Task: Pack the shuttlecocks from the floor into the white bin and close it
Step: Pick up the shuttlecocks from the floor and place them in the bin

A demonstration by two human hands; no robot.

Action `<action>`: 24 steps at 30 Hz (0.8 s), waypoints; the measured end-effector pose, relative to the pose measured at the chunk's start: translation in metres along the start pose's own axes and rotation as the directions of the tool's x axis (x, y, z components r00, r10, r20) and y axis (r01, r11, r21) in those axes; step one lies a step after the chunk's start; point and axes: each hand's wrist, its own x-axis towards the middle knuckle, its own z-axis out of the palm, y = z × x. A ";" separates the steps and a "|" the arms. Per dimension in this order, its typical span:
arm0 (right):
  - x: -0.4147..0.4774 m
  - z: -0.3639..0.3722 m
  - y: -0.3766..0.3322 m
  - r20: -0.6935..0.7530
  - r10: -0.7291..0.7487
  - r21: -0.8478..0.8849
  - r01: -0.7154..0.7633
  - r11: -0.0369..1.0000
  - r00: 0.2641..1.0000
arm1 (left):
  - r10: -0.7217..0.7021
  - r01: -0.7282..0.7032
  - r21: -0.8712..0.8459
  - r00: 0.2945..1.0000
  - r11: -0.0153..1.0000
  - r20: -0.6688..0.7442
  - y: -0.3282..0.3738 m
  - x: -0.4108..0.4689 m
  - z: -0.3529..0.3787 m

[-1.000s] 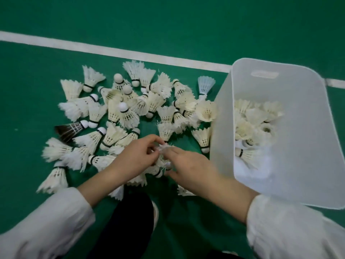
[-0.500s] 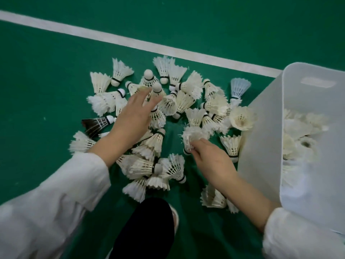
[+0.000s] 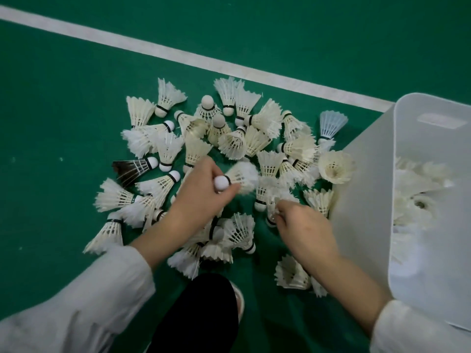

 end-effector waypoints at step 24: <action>-0.003 -0.011 0.011 -0.006 0.110 0.136 -0.108 0.985 0.994 | 0.257 -0.273 0.286 0.962 0.918 0.092 0.027 0.041 0.014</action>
